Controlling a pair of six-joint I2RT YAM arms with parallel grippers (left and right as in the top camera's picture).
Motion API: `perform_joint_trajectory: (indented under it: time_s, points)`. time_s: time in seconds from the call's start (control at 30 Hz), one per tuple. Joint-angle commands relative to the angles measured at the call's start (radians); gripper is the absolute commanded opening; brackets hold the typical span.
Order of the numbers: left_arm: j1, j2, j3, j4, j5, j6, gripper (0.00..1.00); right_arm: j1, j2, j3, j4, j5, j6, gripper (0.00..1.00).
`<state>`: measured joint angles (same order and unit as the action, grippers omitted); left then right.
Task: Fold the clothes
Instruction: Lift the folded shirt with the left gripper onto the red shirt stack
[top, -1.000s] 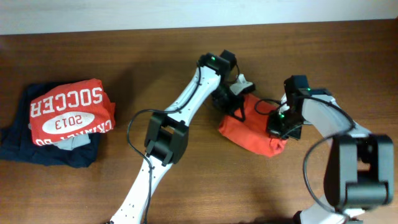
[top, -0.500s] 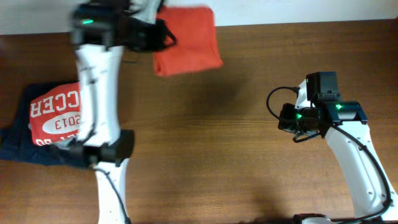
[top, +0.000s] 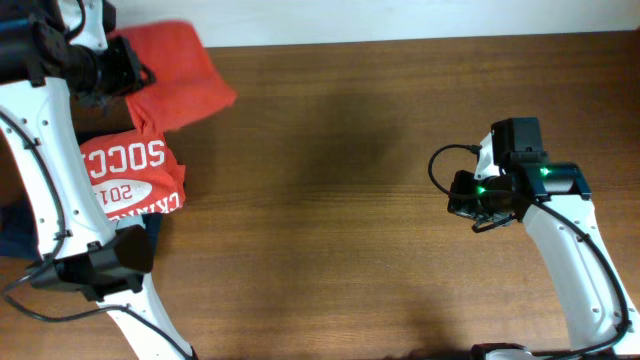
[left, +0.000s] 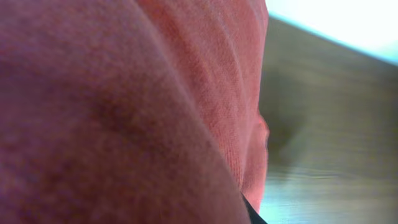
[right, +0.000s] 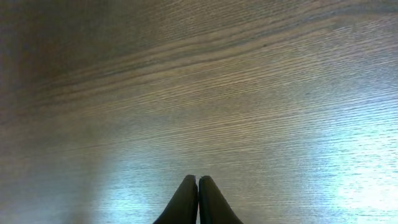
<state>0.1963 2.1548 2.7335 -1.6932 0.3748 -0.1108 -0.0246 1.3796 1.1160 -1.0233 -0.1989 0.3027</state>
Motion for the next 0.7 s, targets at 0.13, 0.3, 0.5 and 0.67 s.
perform_joint_trajectory:
  time_s: [0.13, 0.3, 0.5, 0.67]
  points:
    - [-0.006, -0.399, -0.293, 0.005, -0.154, 0.042, 0.01, -0.003, -0.011, 0.011, -0.010, 0.015, -0.007, 0.08]
    - [0.036, -0.515, -0.577, 0.101, 0.055, 0.219, 0.00, -0.003, -0.011, 0.011, -0.010, 0.015, -0.007, 0.09]
    - [0.242, -0.429, -0.790, 0.231, 0.322, 0.358, 0.01, -0.003, -0.011, 0.011, -0.018, 0.004, -0.007, 0.08]
    - [0.422, -0.278, -0.807, 0.221, 0.398, 0.494, 0.02, -0.003, -0.011, 0.011, -0.014, 0.004, -0.007, 0.08]
